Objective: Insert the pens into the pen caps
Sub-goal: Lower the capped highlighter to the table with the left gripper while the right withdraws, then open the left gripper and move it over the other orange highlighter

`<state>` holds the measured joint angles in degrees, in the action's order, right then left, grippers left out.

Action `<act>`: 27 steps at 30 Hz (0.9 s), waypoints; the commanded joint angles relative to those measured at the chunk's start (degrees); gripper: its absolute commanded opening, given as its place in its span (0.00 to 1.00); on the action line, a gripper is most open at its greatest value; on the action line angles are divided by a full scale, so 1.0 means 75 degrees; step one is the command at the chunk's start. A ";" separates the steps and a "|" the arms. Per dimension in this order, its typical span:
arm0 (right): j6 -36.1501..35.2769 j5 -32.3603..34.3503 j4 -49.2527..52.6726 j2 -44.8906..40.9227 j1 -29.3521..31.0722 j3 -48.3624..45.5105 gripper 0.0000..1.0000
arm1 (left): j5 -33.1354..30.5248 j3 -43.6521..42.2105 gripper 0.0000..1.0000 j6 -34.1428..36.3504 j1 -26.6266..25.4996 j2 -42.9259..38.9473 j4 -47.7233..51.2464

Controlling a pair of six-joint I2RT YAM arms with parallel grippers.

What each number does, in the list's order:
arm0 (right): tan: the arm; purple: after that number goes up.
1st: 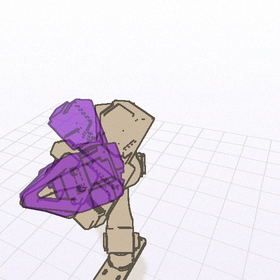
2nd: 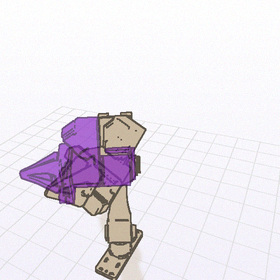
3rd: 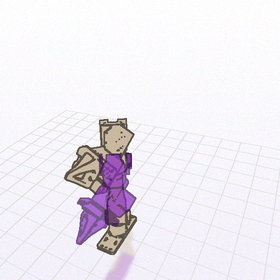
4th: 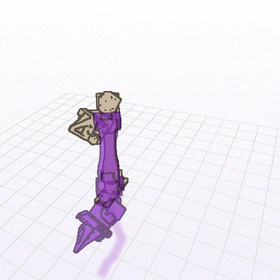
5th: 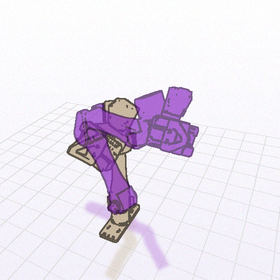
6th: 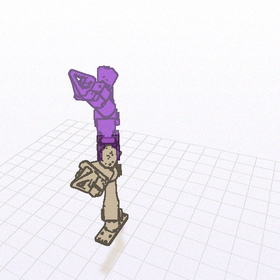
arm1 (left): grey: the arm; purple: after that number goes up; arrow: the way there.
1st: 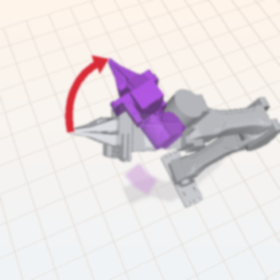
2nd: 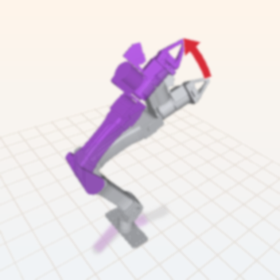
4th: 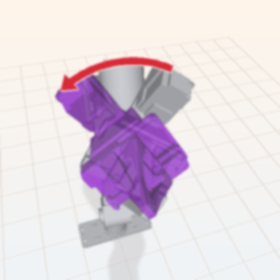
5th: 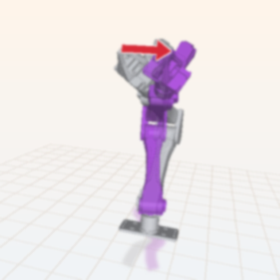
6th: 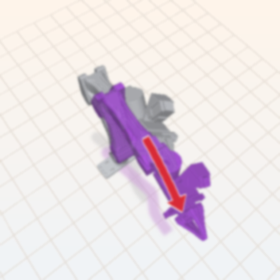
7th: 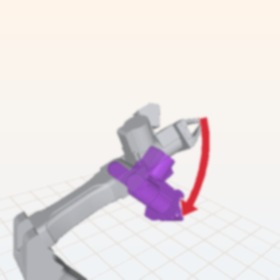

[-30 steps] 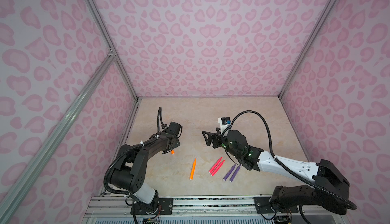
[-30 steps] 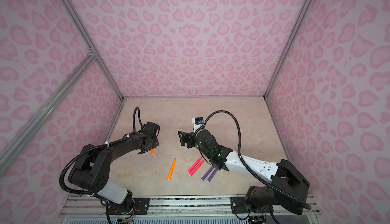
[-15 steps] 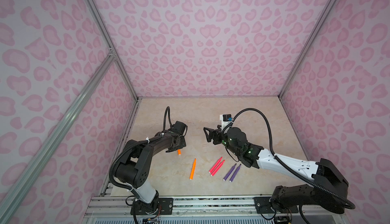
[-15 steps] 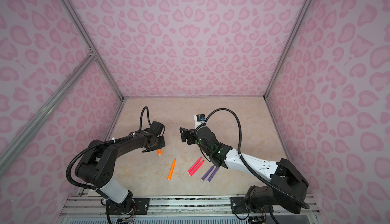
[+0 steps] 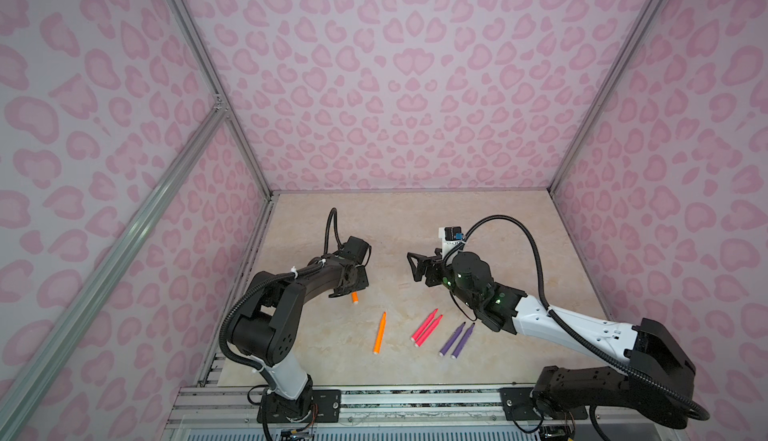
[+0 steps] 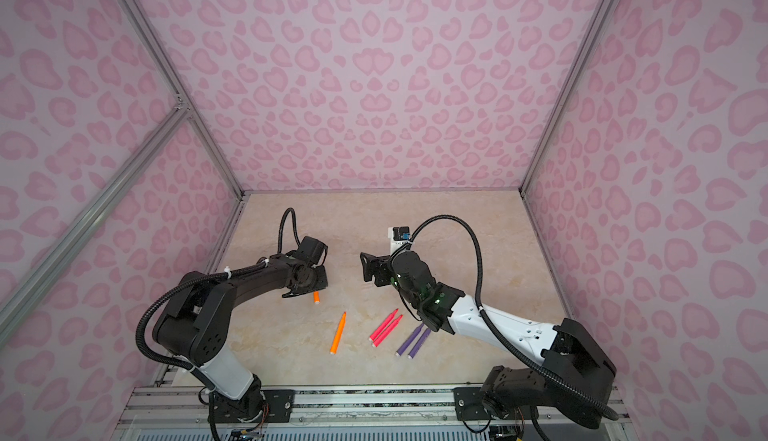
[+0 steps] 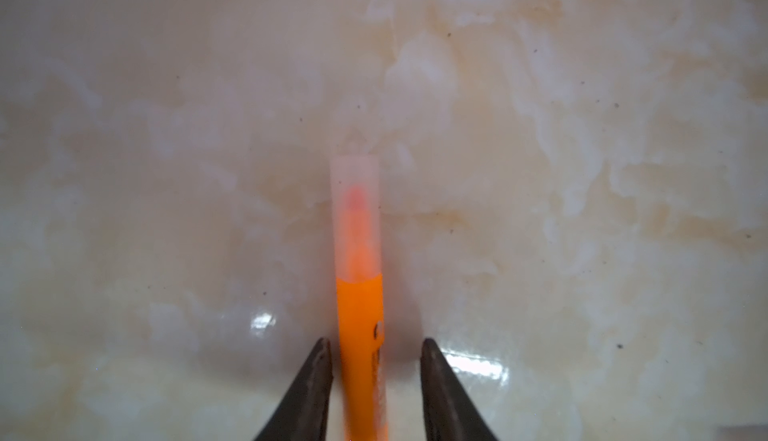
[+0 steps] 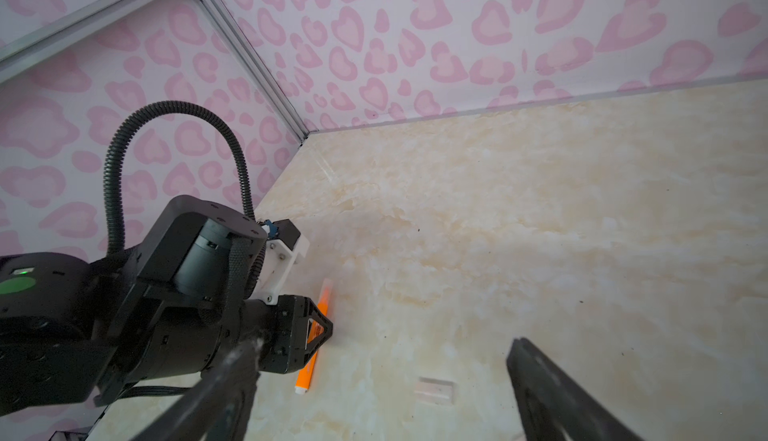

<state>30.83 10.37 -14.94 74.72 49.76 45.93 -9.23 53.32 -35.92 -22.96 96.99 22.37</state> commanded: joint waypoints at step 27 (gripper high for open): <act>0.0104 0.0253 0.0164 -0.0071 -0.0482 0.0004 0.94 | 0.1568 -0.2757 0.52 0.2006 -0.2528 -0.4310 -0.1391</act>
<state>30.92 13.21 -13.32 74.52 46.13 46.54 -0.54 32.27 -22.87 -40.97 64.47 15.05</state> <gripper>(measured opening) 0.938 0.529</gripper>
